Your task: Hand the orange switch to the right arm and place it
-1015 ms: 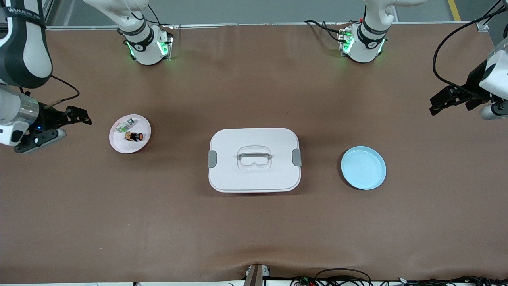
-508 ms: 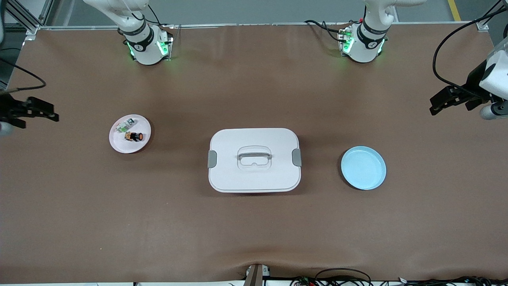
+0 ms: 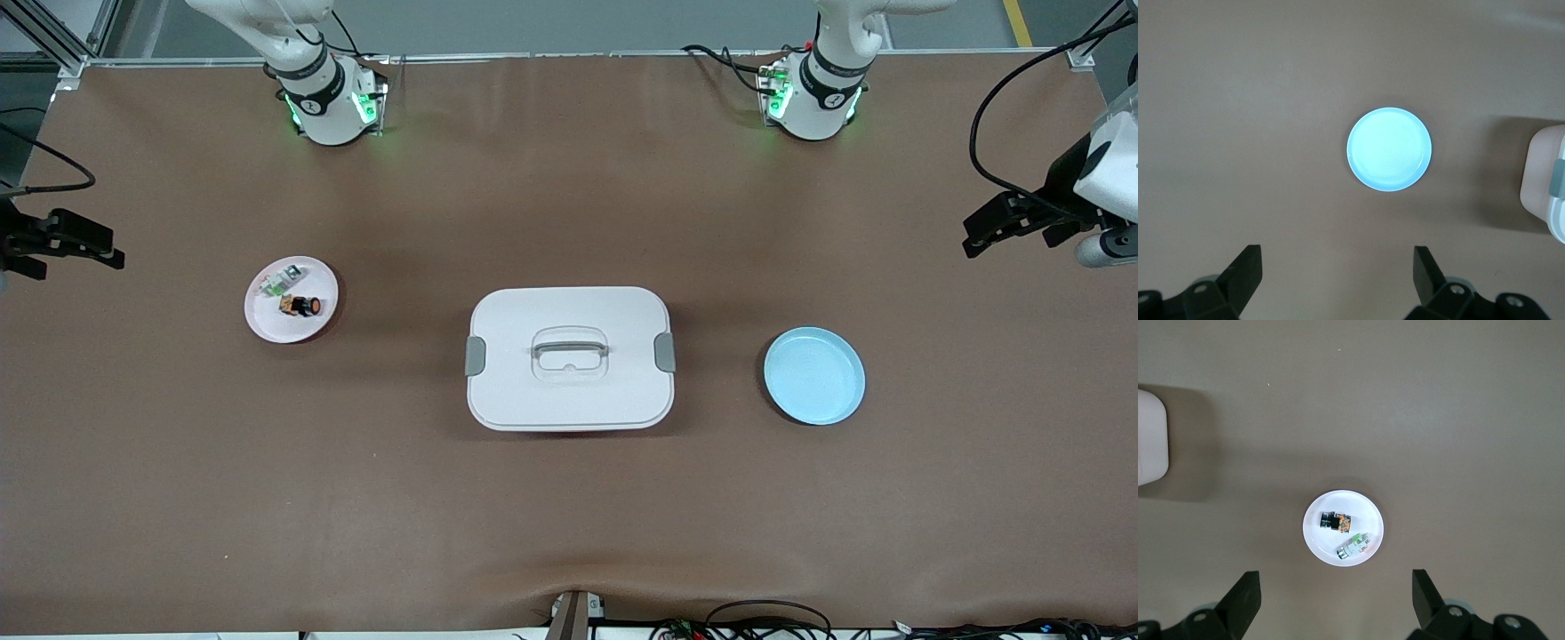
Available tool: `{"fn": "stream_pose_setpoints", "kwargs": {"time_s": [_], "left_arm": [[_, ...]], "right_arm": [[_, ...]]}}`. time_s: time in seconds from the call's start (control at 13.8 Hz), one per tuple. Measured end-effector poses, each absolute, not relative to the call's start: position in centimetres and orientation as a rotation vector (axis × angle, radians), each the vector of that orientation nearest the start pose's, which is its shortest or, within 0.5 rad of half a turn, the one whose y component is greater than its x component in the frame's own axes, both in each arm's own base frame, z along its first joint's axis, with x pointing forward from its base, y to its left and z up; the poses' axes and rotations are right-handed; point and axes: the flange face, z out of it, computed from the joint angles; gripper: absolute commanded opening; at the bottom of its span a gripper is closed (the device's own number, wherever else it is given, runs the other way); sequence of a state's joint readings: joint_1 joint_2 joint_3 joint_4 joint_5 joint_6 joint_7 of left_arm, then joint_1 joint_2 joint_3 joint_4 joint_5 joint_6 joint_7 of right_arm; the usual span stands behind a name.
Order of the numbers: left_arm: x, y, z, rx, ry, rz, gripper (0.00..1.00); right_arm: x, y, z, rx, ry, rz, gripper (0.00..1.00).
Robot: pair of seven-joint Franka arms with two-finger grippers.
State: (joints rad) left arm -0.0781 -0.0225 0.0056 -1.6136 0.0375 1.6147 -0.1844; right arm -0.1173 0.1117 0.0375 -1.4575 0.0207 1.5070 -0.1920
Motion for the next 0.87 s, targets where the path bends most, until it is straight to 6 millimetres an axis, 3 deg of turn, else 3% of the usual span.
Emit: {"fn": "stream_pose_setpoints", "kwargs": {"time_s": [0.44,0.87], "left_arm": [[54.4,-3.6,62.8,-3.102,-0.173,-0.035,1.0],[54.4,-3.5,63.0,-3.102,-0.174,-0.041,1.0]], "right_arm": [[57.6,-4.5,61.5,-3.109,-0.055,0.104,1.0],[56.3,-4.1,63.2,-3.114,-0.047,0.081,1.0]]}}
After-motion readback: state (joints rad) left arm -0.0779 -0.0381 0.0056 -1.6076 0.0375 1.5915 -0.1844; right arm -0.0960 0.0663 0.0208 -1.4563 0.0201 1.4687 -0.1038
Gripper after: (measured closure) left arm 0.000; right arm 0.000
